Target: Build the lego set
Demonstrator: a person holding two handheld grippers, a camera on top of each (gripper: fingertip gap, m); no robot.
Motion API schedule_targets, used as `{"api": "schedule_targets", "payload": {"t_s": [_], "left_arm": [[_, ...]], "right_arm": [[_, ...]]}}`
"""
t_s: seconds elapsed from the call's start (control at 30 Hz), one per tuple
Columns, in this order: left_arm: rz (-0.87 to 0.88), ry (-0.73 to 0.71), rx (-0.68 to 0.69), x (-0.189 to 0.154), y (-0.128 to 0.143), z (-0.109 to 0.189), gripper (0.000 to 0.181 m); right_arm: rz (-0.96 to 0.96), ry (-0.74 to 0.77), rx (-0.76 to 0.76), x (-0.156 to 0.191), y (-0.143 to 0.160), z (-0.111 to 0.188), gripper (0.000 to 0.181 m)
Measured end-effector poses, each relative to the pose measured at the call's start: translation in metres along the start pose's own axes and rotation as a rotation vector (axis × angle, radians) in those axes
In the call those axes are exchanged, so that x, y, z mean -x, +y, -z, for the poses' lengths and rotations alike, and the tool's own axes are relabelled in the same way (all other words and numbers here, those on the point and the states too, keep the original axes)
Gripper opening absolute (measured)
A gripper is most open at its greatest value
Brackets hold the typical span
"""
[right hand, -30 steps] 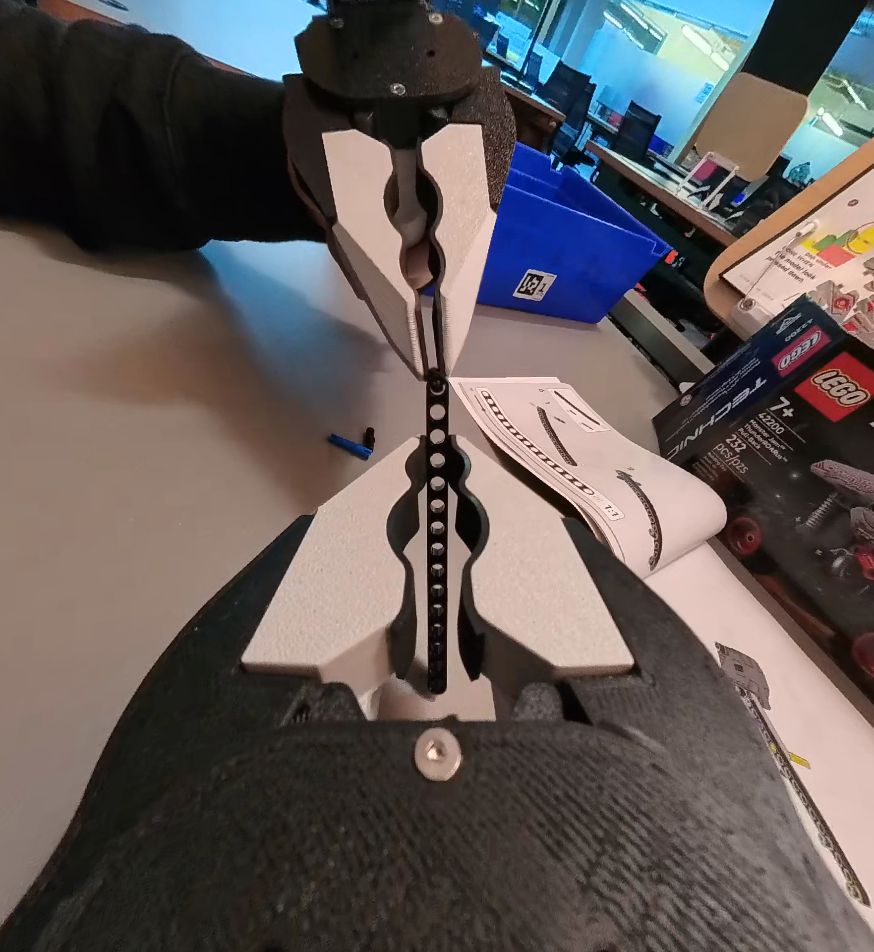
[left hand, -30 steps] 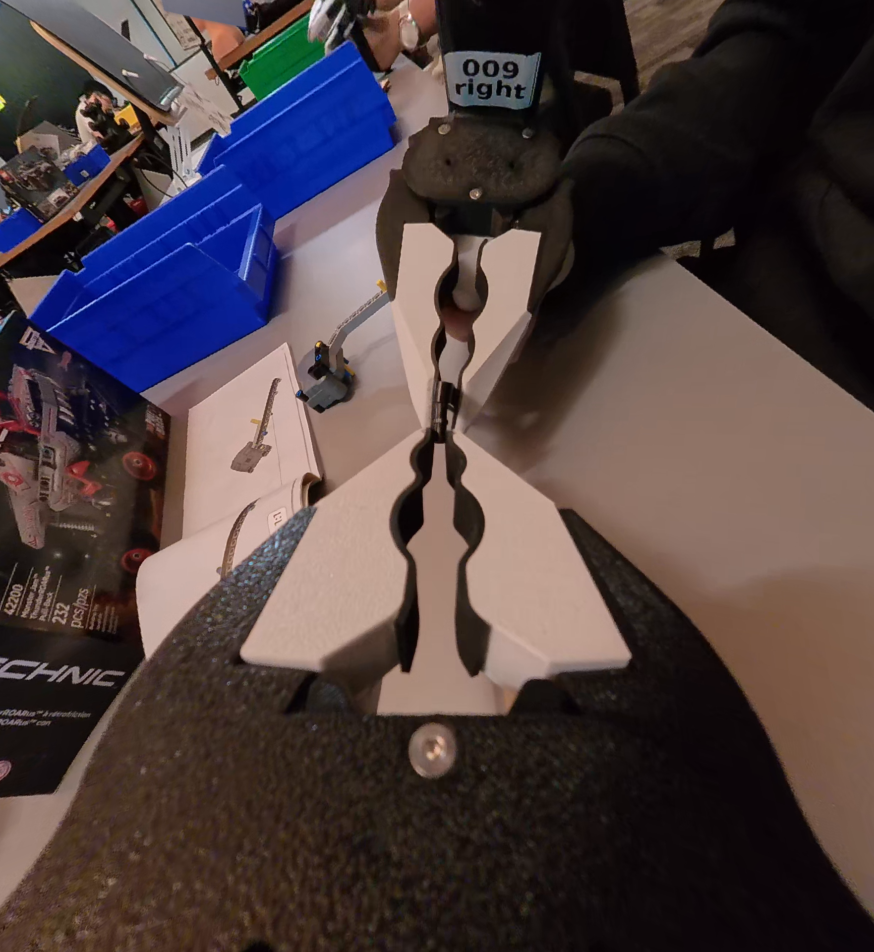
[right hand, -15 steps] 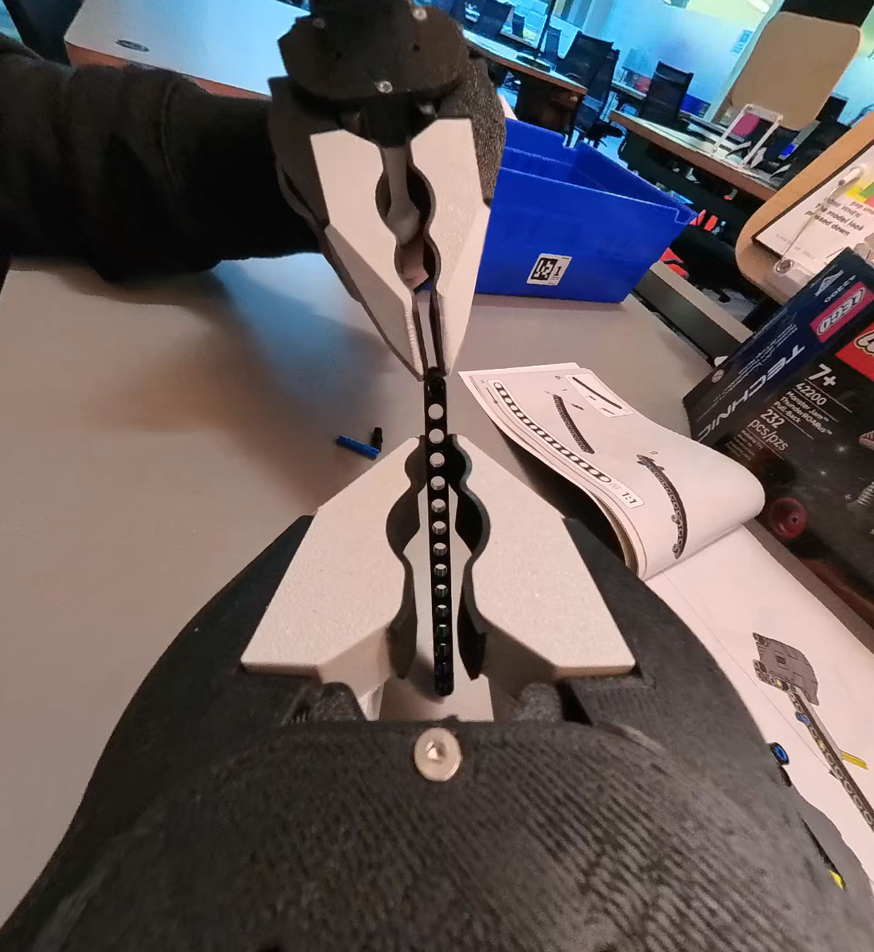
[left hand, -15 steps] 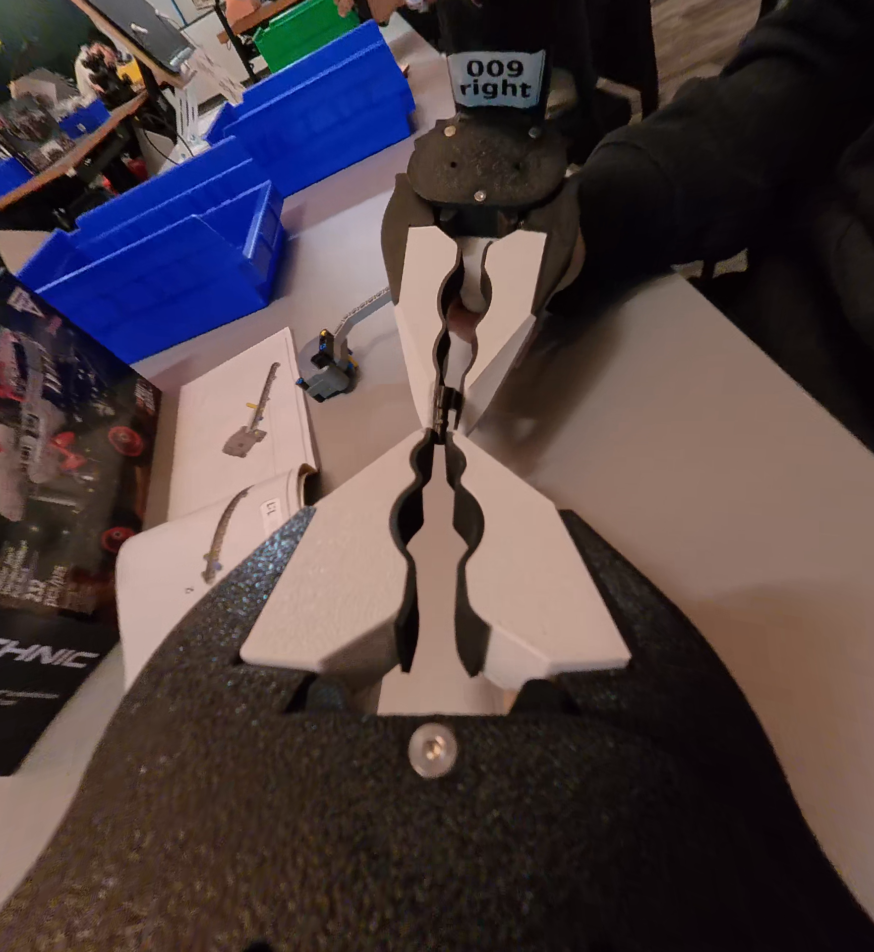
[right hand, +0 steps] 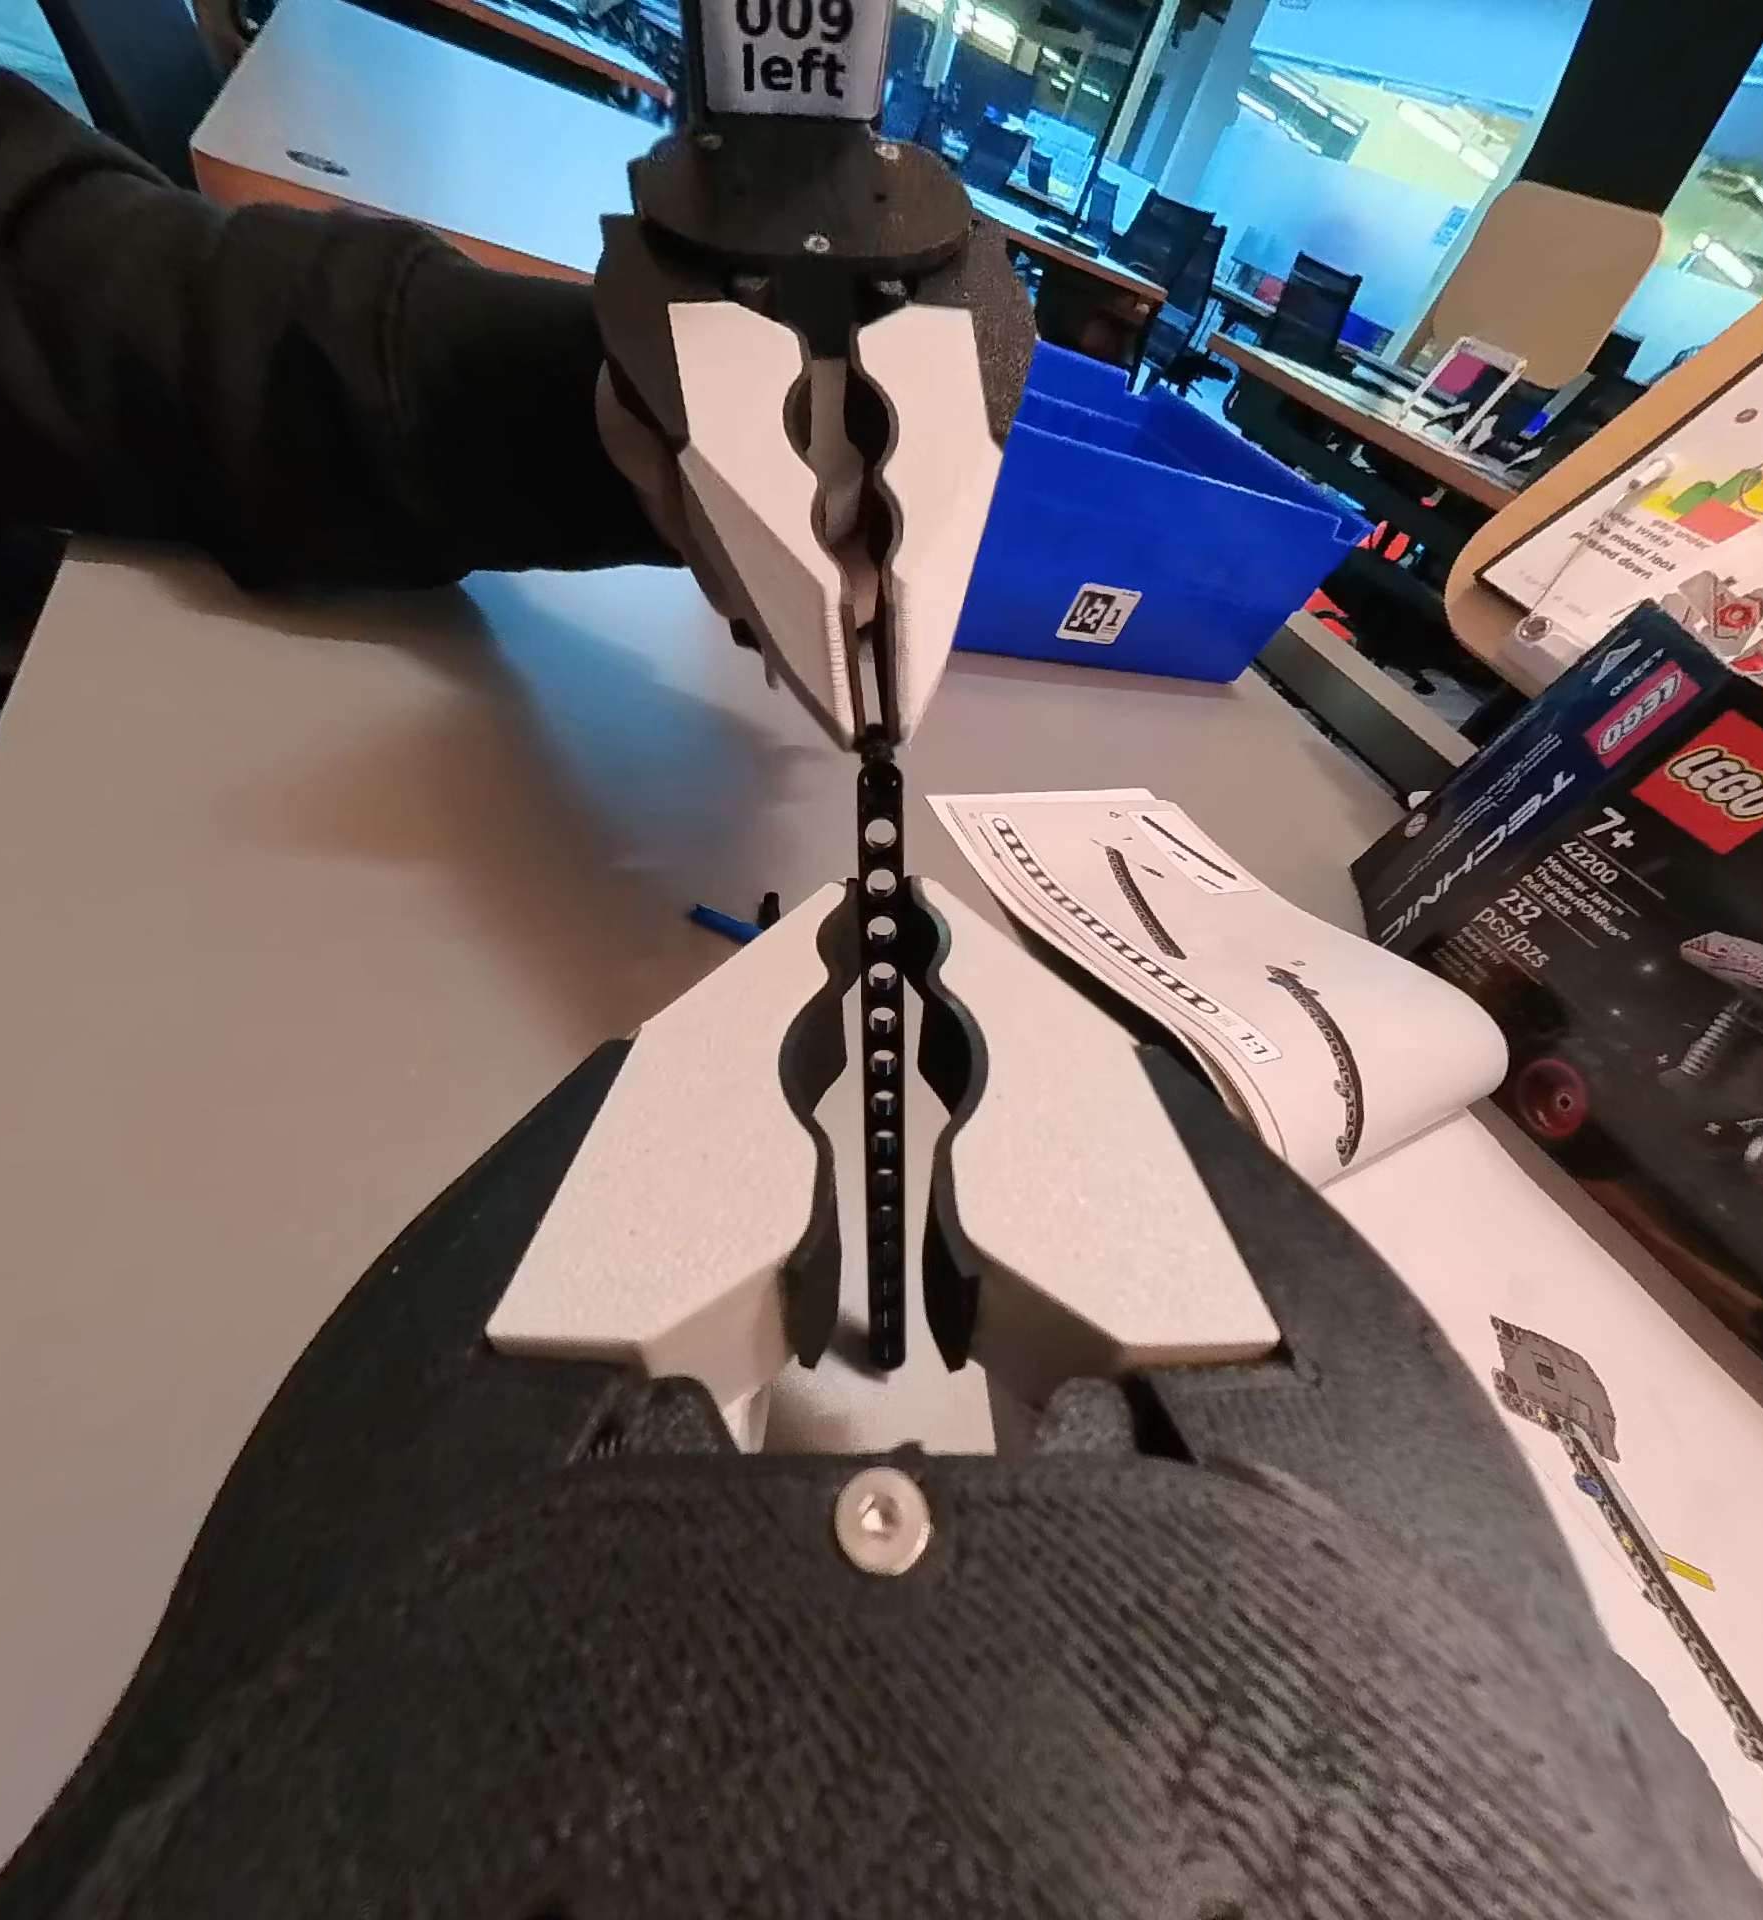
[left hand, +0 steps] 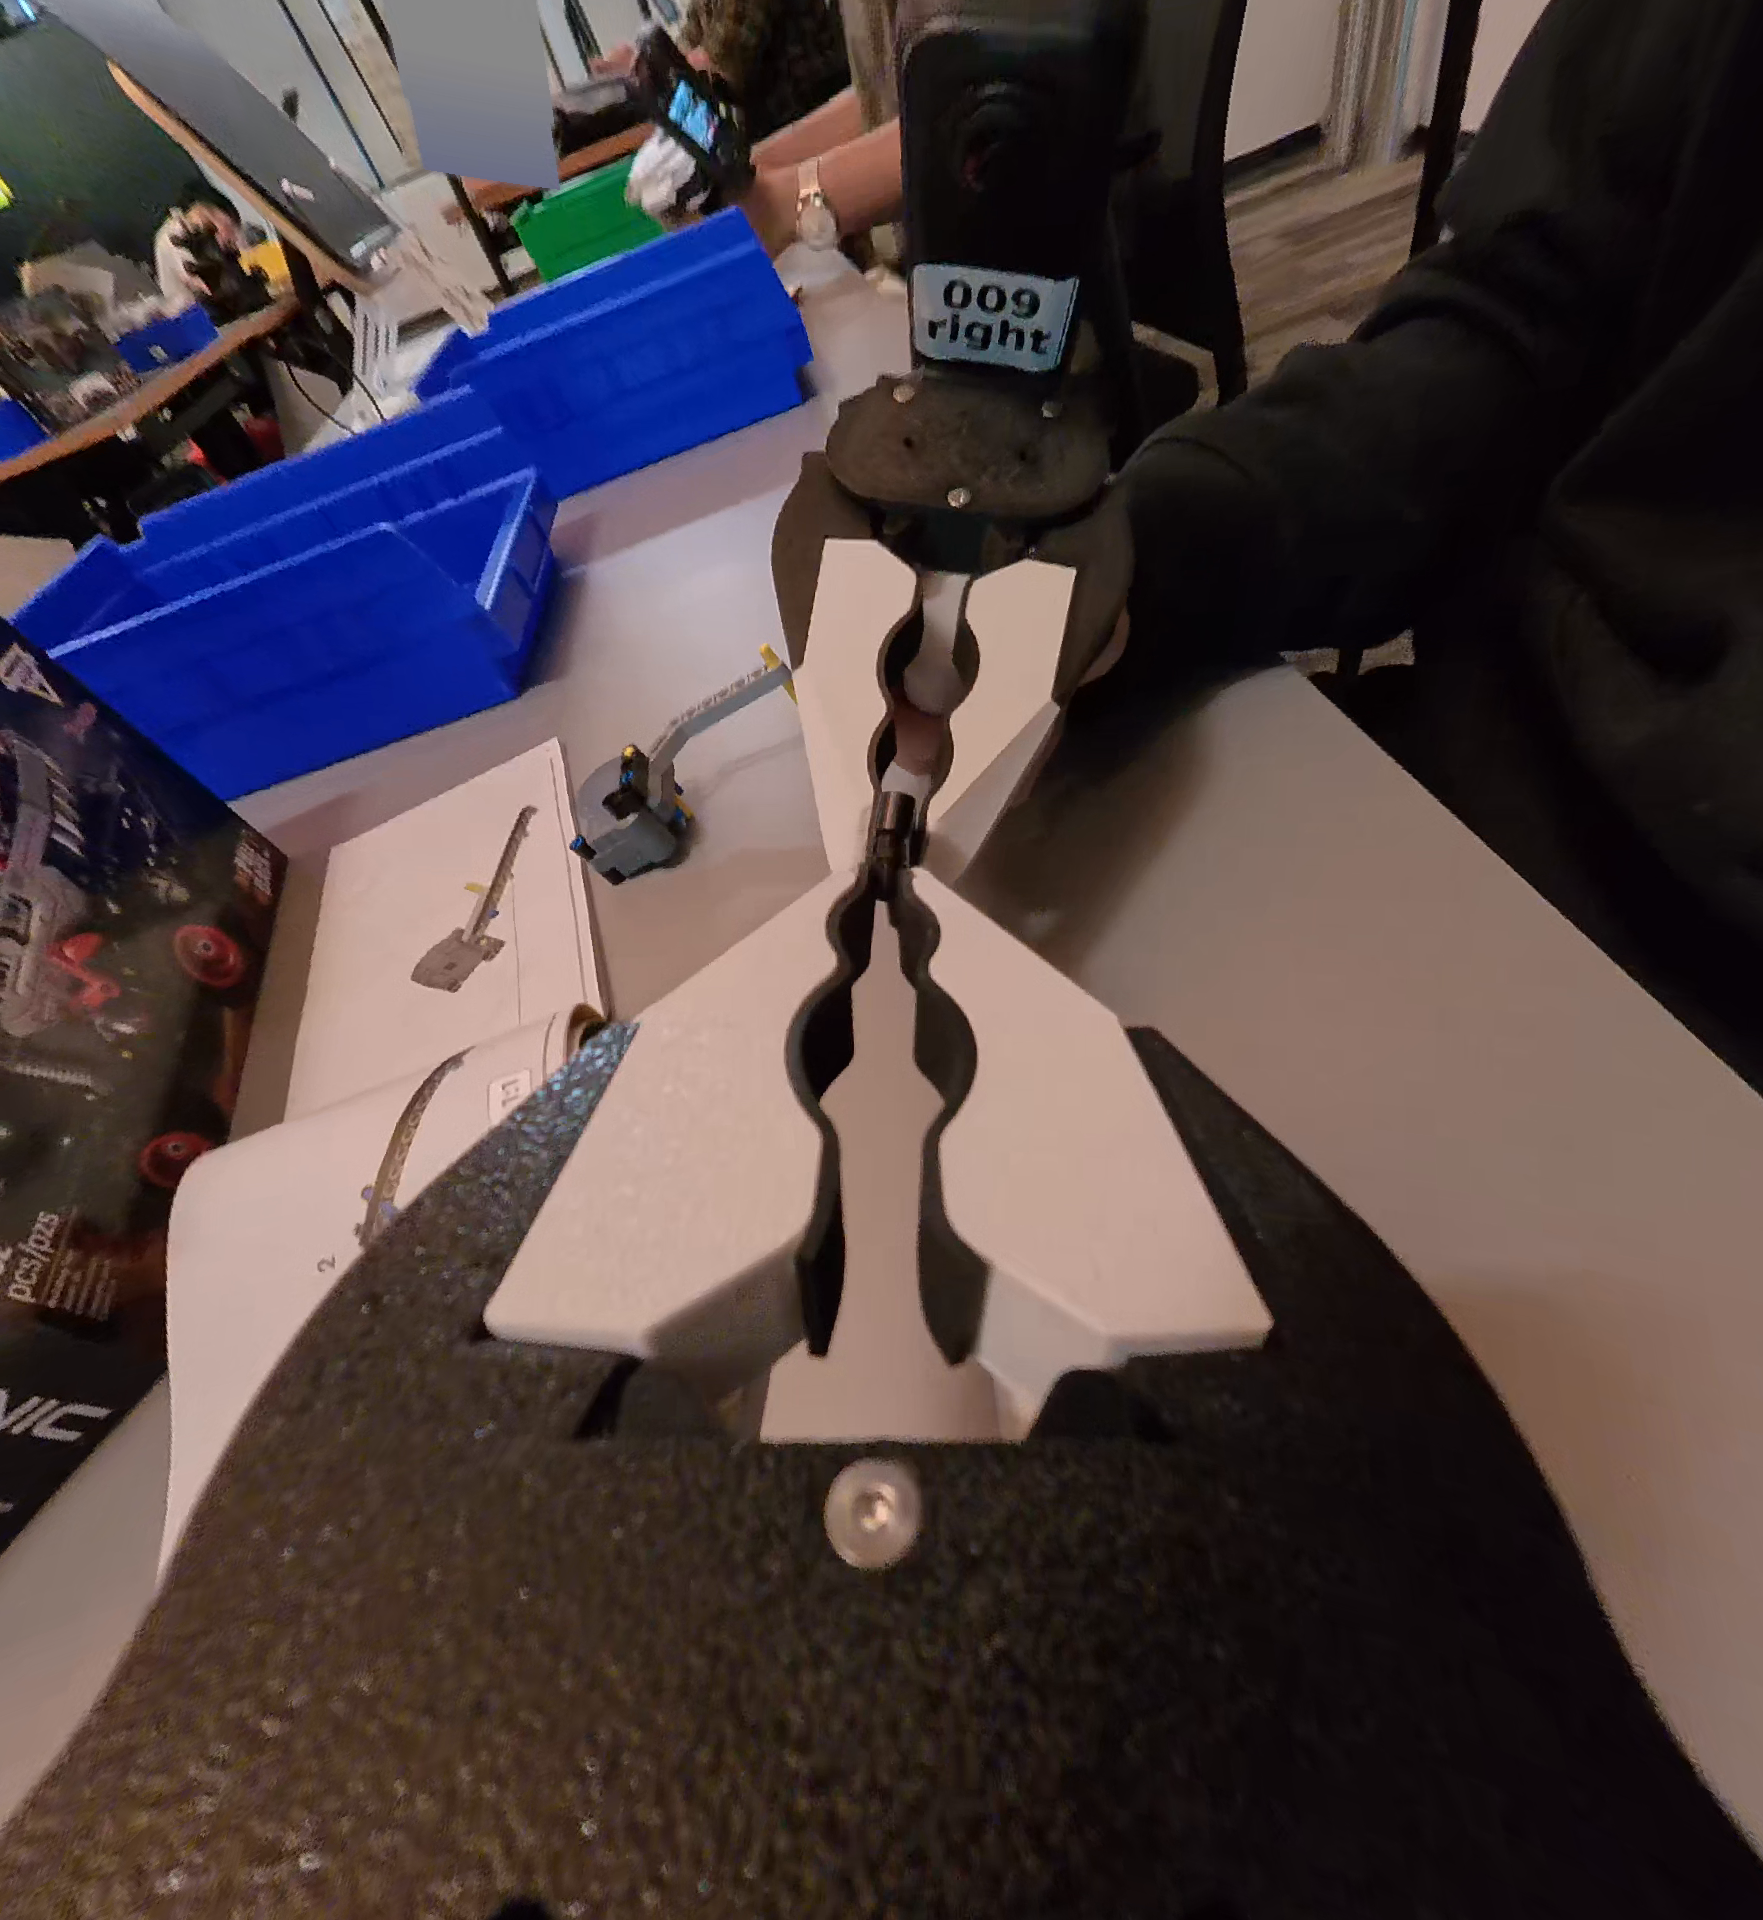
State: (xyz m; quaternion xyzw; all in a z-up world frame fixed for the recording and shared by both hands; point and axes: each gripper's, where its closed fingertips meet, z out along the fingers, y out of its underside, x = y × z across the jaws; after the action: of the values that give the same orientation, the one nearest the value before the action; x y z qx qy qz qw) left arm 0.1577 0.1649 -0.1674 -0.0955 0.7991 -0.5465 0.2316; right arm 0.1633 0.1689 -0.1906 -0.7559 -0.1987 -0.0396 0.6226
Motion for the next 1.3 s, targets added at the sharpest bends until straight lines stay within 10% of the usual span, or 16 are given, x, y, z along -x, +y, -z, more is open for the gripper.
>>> {"api": "schedule_targets", "payload": {"t_s": [0.03, 1.3], "left_arm": [[-0.004, 0.000, -0.011, -0.001, -0.002, 0.000, 0.001], [0.002, -0.102, -0.086, 0.015, -0.007, 0.002, 0.000]], "right_arm": [[0.001, -0.003, -0.005, 0.000, -0.001, 0.001, 0.005], [0.071, 0.123, -0.009, -0.016, 0.000, -0.002, 0.005]]}}
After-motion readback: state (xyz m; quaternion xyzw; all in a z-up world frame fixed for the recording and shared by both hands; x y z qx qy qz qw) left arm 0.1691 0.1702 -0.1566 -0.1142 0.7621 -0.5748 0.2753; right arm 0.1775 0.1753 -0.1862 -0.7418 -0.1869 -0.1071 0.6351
